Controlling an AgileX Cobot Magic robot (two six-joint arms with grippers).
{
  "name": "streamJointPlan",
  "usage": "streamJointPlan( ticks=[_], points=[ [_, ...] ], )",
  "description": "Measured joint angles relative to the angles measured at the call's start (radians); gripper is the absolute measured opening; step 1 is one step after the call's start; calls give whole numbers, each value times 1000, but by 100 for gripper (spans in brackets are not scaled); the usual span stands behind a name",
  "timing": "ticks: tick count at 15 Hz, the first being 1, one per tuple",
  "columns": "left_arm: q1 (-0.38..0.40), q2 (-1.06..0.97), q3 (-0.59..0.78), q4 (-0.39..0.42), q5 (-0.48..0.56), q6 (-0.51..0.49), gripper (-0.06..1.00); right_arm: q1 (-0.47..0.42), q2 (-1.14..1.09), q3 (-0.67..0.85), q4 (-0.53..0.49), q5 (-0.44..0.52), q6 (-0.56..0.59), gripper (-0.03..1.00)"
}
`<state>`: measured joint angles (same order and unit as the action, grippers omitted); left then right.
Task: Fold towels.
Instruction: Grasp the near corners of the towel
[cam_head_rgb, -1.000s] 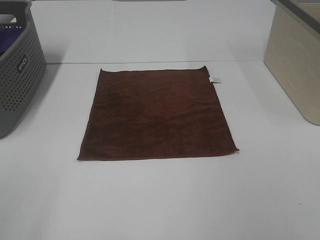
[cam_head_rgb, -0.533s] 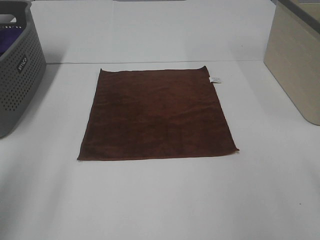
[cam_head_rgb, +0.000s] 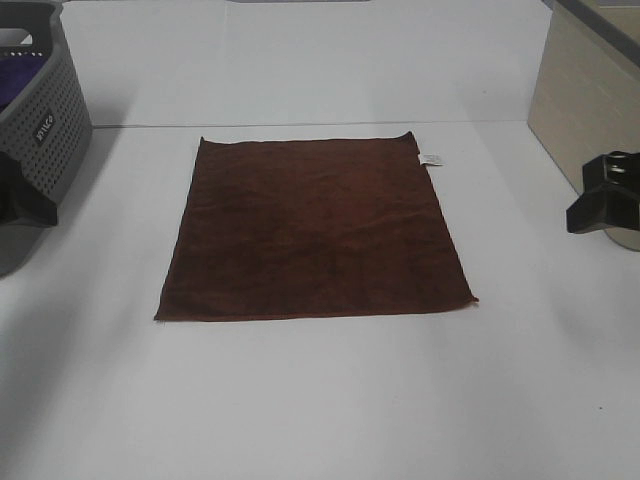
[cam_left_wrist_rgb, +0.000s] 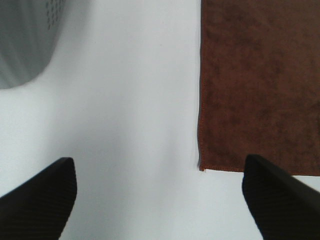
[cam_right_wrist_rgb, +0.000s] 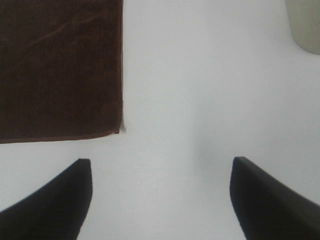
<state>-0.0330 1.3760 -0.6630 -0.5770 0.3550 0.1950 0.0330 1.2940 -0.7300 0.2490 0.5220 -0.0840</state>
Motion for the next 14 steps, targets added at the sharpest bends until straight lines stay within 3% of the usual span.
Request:
streamJointPlan(
  ticks=[6,9,12,14],
  points=[
    [-128,236,-160,-27,51,0,78,0,282,-182,163,126,-145,74],
    [-129,382,-262,-84,115,16,77,-107,411,-226,387,209,-355,74],
    [-129,514,-321,-262,168,162,77,-164,514,-228,571,272,-549,74],
    [-129,576,-339,-418,193,324,77,-165,589,-228,604,278,-605,74]
  ],
)
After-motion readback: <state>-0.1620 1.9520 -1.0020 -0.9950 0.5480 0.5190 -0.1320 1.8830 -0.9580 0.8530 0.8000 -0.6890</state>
